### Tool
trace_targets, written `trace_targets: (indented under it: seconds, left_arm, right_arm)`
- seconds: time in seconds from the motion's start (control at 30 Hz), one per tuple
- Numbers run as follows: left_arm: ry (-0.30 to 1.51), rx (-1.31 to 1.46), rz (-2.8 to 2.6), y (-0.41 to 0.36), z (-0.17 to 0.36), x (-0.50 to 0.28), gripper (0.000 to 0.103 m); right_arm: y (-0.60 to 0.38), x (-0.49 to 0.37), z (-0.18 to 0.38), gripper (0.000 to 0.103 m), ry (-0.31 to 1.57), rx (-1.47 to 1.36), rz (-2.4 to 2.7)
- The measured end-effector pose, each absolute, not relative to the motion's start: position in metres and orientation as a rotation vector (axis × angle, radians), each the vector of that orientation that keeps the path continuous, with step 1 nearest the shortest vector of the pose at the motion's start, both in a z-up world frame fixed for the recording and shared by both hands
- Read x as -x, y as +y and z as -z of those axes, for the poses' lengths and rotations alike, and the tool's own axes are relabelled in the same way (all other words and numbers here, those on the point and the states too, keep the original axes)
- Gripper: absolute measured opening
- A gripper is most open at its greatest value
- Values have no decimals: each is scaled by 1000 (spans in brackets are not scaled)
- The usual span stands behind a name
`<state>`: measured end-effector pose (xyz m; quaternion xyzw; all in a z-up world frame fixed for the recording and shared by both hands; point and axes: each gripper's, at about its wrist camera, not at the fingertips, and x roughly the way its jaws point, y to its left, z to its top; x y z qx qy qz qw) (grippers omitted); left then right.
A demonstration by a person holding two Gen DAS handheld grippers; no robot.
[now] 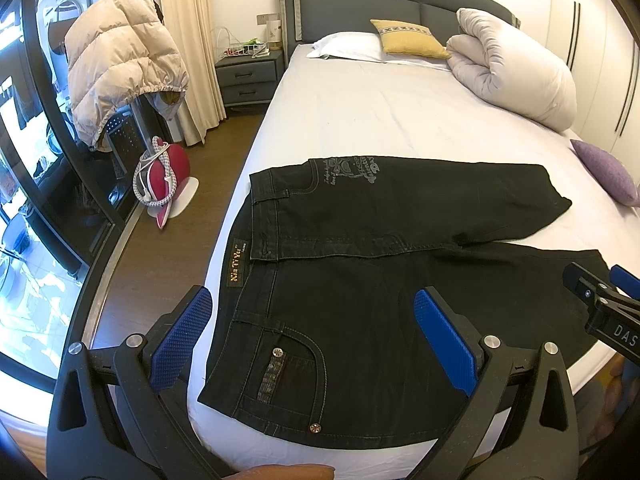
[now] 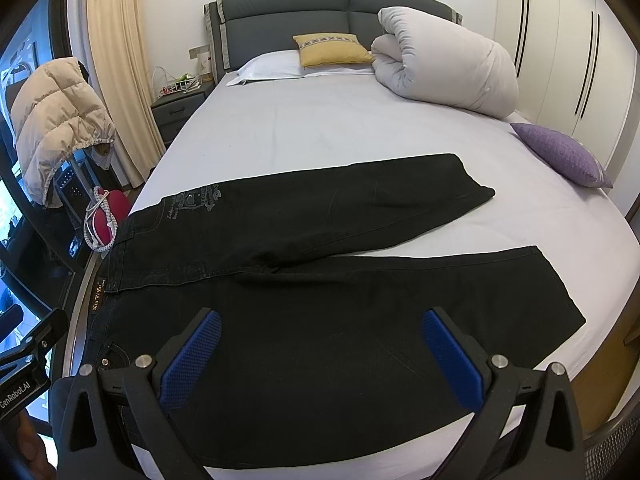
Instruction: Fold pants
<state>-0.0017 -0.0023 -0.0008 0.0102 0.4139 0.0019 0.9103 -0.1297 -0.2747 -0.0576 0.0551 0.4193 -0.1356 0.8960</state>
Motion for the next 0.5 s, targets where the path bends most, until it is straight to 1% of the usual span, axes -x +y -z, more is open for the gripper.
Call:
trace_targets:
  seconds: [0.5]
  left_arm:
    - [856,-21,-3,-2,3,2,103]
  right_arm:
    - [-274,130,58,103,873,-113,281]
